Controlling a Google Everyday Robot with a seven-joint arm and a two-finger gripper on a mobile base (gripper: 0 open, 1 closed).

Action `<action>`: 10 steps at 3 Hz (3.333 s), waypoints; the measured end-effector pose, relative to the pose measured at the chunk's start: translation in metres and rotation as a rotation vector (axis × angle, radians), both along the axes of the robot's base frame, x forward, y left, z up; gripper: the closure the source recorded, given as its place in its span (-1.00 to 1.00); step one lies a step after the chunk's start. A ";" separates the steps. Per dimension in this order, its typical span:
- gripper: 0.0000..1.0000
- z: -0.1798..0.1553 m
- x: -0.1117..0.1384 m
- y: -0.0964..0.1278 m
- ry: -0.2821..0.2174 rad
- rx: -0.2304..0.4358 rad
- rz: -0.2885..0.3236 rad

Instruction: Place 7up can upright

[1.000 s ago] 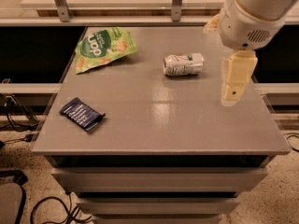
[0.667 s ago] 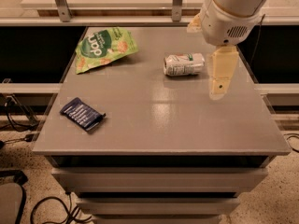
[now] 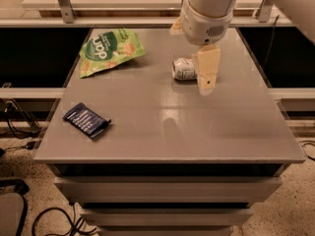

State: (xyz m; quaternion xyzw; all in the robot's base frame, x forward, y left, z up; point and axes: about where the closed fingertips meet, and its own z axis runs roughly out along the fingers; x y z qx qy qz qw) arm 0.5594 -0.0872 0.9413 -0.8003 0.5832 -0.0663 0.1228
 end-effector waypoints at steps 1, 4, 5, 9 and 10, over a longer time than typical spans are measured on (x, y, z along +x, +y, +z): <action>-1.00 -0.010 0.022 0.017 -0.013 -0.002 -0.007; -1.00 -0.044 0.061 0.037 0.011 -0.010 -0.136; -1.00 -0.054 0.073 0.035 0.029 -0.009 -0.176; -1.00 -0.085 0.110 0.016 0.079 0.004 -0.288; -1.00 -0.087 0.113 0.011 0.086 0.008 -0.279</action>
Offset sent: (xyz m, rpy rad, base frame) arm 0.0570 0.0379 -0.0341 -0.0150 -0.0162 -0.1235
